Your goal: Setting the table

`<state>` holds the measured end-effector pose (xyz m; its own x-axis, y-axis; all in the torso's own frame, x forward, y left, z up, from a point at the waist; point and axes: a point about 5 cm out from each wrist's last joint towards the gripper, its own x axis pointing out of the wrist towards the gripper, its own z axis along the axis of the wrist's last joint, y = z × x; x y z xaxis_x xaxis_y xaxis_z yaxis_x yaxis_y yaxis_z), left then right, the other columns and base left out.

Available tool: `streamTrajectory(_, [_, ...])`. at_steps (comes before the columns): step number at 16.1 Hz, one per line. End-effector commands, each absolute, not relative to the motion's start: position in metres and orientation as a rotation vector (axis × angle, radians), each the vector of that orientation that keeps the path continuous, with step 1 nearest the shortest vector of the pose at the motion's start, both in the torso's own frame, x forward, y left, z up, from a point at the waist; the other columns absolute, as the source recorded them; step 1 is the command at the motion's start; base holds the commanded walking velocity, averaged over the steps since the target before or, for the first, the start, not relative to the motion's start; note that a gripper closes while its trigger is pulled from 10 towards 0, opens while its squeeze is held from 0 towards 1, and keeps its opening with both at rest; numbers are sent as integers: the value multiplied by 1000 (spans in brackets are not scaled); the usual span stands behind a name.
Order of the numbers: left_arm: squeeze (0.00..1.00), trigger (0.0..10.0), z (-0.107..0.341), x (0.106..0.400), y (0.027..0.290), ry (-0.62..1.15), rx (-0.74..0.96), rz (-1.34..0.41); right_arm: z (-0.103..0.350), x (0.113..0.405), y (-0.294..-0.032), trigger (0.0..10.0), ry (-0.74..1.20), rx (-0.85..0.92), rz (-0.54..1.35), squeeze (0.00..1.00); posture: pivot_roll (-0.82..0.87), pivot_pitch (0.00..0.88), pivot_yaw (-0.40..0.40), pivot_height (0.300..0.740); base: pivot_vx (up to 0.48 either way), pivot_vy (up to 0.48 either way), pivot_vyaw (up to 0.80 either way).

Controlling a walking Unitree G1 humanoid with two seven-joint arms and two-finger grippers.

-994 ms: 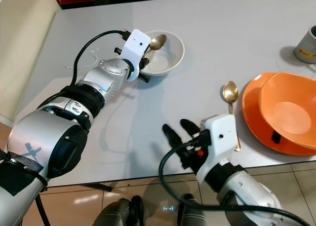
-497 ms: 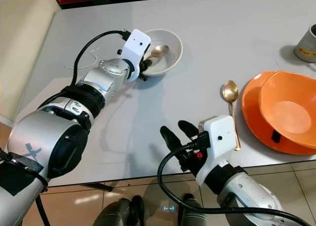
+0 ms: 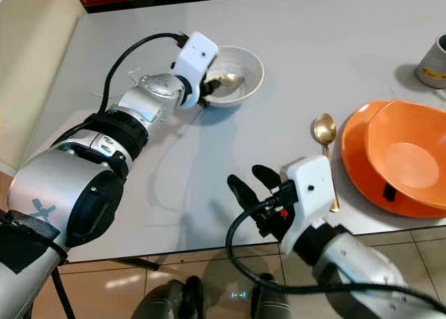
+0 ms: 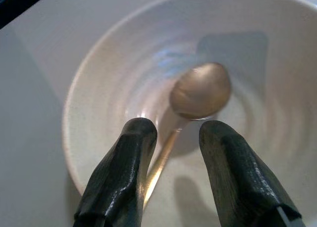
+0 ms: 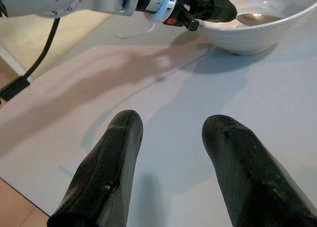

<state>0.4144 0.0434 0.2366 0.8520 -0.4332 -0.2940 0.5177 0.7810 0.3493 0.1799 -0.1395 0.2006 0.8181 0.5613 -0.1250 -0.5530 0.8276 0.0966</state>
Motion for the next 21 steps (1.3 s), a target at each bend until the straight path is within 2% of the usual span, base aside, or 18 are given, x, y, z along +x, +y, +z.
streamTrajectory(1, [0,10000,244,416,47,213,485,-525,201,178,-139,10000,151,62,621,0,-155,169,115,740,0,0,0])
streamTrajectory(6, [0,10000,254,417,52,207,463,-554,202,185,-139,10000,144,49,654,0,-148,141,97,740,0,0,0])
streamTrajectory(10, [0,10000,290,421,59,113,318,-560,204,192,-143,10000,124,48,658,0,-133,98,80,740,0,0,0])
streamTrajectory(13, [0,10000,280,421,64,140,393,-540,202,197,-140,10000,125,53,679,0,-123,94,64,740,0,0,0])
streamTrajectory(16, [0,10000,277,422,64,126,369,-533,202,196,-138,10000,122,55,690,0,-127,99,62,740,0,0,0])
streamTrajectory(18, [0,10000,299,423,68,-21,258,-523,204,196,-140,10000,105,53,668,0,-131,91,80,740,0,0,0])
streamTrajectory(19, [0,10000,312,423,74,-91,129,-532,206,197,-144,10000,64,52,603,0,-126,80,86,740,0,0,0])
streamTrajectory(20, [0,10000,316,422,82,-147,88,-537,207,199,-148,10000,28,53,513,0,-120,69,90,740,0,0,0])
streamTrajectory(21, [0,10000,311,414,91,-270,133,-540,205,203,-152,10000,2,73,416,0,-106,58,87,740,0,0,0])
